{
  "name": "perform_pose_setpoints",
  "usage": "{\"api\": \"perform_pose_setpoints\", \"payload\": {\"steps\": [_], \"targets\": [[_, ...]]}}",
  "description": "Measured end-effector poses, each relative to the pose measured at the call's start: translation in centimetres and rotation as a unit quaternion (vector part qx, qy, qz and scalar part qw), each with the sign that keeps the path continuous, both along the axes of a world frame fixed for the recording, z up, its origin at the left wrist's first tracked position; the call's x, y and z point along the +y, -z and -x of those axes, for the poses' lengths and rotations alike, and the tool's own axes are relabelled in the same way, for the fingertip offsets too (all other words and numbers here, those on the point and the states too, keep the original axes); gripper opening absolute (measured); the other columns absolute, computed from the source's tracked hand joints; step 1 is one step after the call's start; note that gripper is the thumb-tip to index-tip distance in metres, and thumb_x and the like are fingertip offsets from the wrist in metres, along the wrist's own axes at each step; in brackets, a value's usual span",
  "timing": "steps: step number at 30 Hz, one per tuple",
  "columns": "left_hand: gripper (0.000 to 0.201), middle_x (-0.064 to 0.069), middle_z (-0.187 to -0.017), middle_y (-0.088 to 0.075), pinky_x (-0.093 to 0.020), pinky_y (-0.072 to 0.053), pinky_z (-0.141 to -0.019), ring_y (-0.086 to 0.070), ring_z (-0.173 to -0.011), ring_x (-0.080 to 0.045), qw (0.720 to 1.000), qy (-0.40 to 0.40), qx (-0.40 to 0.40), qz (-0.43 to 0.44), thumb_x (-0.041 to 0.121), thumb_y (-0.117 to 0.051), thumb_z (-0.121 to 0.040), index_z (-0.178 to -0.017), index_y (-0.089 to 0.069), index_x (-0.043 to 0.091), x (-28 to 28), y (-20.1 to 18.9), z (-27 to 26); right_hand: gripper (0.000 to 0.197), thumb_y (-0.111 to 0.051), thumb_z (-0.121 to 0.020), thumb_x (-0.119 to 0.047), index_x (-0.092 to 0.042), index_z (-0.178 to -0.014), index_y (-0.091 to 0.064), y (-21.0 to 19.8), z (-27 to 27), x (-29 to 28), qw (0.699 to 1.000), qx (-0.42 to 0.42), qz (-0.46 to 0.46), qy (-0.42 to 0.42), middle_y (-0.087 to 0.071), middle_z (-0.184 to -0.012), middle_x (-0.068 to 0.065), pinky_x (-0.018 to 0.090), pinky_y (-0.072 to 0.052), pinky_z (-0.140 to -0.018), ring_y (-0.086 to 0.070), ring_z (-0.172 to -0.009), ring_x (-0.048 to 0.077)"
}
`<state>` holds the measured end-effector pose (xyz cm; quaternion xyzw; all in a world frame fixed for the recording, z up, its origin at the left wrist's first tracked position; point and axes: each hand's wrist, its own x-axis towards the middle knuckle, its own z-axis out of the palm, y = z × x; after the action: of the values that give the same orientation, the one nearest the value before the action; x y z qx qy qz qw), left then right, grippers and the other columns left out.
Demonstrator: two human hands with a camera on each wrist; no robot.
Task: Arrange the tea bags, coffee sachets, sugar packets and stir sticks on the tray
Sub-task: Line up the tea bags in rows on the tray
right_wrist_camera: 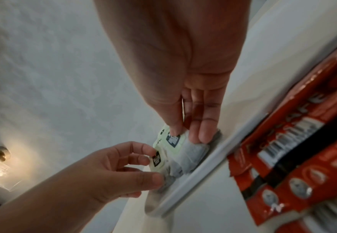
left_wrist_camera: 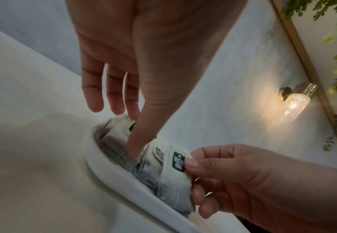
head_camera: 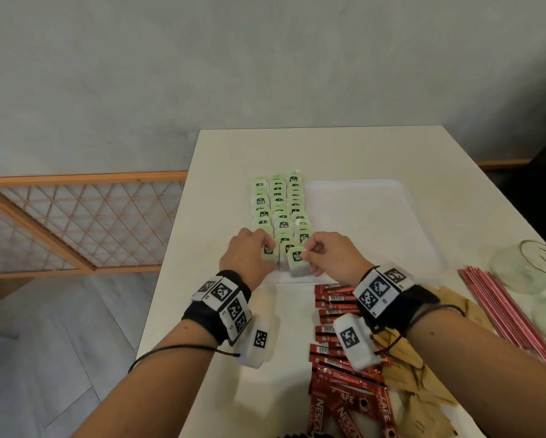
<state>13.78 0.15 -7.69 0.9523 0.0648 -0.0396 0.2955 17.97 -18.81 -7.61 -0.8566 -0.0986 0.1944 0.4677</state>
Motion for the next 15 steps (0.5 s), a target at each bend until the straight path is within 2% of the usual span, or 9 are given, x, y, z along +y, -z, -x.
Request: {"api": "perform_pose_setpoints", "payload": {"steps": [5, 9, 12, 15], "targets": [[0.019, 0.004, -0.103, -0.051, -0.033, -0.048, -0.079, -0.055, -0.090, -0.018, 0.999, -0.002, 0.041, -0.003, 0.031, -0.071, -0.082, -0.093, -0.056, 0.031, 0.2, 0.1, -0.4, 0.009, -0.067, -0.089, -0.008, -0.002, -0.091, -0.060, 0.2, 0.4, 1.0, 1.000, 0.005, -0.020, 0.009, -0.069, -0.069, 0.013, 0.020, -0.052, -0.050, -0.066, -0.052, 0.016], [0.016, 0.010, -0.094, -0.057, -0.030, -0.048, -0.077, -0.057, -0.088, -0.013, 0.999, -0.019, 0.021, 0.037, 0.022, -0.065, -0.081, -0.086, -0.057, 0.034, -0.2, -0.1, -0.3, 0.014, -0.069, -0.088, -0.009, 0.001, -0.092, -0.059, 0.4, 0.8, 1.6, 0.999, 0.009, -0.030, 0.010, -0.069, -0.070, 0.017, 0.023, -0.054, -0.049, -0.066, -0.050, 0.015], [0.017, 0.013, -0.089, -0.055, -0.027, -0.045, -0.073, -0.053, -0.080, -0.009, 0.999, -0.017, -0.001, 0.050, 0.018, -0.063, -0.082, -0.088, -0.057, 0.033, -0.8, -0.1, 0.1, 0.018, -0.076, -0.083, -0.014, -0.005, -0.090, -0.061, 0.4, 0.8, 0.9, 0.999, -0.025, -0.021, 0.027, -0.068, -0.074, 0.013, 0.021, -0.052, -0.047, -0.064, -0.052, 0.015], [0.021, 0.012, -0.086, -0.055, -0.024, -0.040, -0.067, -0.052, -0.076, -0.008, 0.998, 0.017, -0.006, 0.062, 0.015, -0.066, -0.080, -0.086, -0.057, 0.033, -0.9, -0.1, 0.4, 0.018, -0.075, -0.081, -0.013, -0.010, -0.089, -0.059, 0.3, 0.2, -1.0, 0.996, -0.069, 0.009, 0.052, -0.064, -0.083, 0.008, 0.023, -0.053, -0.048, -0.060, -0.062, 0.014]]}}
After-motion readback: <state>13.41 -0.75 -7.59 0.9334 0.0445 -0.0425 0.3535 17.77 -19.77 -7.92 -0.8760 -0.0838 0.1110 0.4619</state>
